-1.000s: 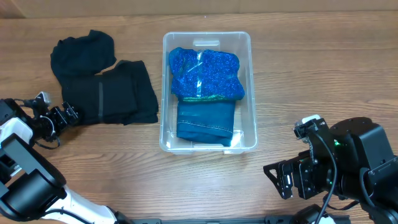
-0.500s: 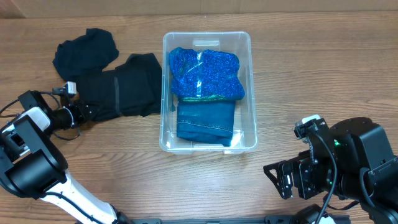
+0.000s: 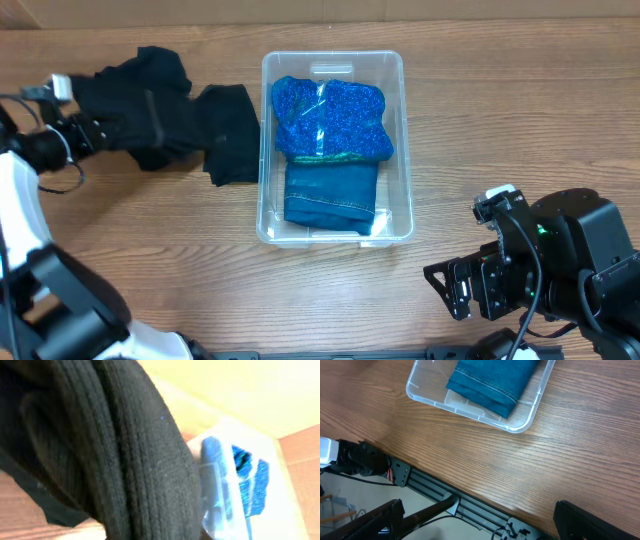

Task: Pack container
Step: 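Reach the left gripper to the black garment stack and grasp the top piece, then move the black garment into the bin's near end and release it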

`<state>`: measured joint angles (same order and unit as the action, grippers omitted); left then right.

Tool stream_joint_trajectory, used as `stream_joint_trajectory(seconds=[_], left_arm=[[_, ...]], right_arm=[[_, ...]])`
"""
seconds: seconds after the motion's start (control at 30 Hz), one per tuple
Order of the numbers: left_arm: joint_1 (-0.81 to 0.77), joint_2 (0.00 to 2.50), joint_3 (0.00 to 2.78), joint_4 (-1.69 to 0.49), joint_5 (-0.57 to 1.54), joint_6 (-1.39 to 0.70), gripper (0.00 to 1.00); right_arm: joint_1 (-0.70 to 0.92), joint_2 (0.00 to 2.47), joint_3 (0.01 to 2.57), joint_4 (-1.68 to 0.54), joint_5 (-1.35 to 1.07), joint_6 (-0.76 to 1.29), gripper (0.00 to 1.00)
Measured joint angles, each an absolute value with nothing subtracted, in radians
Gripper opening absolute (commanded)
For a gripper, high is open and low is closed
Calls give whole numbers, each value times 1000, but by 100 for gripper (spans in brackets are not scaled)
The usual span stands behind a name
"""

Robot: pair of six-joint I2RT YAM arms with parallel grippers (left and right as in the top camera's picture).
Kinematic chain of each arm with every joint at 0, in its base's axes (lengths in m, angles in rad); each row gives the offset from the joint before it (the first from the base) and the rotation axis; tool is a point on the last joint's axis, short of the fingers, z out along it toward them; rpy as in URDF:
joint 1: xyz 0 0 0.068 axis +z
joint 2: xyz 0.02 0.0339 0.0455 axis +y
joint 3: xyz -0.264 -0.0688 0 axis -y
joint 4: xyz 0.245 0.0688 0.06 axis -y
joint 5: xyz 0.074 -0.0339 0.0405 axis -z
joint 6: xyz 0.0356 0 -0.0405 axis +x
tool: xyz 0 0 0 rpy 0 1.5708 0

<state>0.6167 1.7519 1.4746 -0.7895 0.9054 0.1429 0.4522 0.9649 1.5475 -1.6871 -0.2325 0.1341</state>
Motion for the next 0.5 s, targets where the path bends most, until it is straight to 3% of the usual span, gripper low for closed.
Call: stream_joint_trajectory(seconds=[0.33, 0.5], left_arm=[[605, 1465, 1501, -794, 1130, 43, 4], [461, 1346, 1504, -887, 1257, 37, 4]], right_arm=[[452, 965, 1547, -1687, -233, 134, 100], [452, 965, 1547, -1687, -233, 134, 100]])
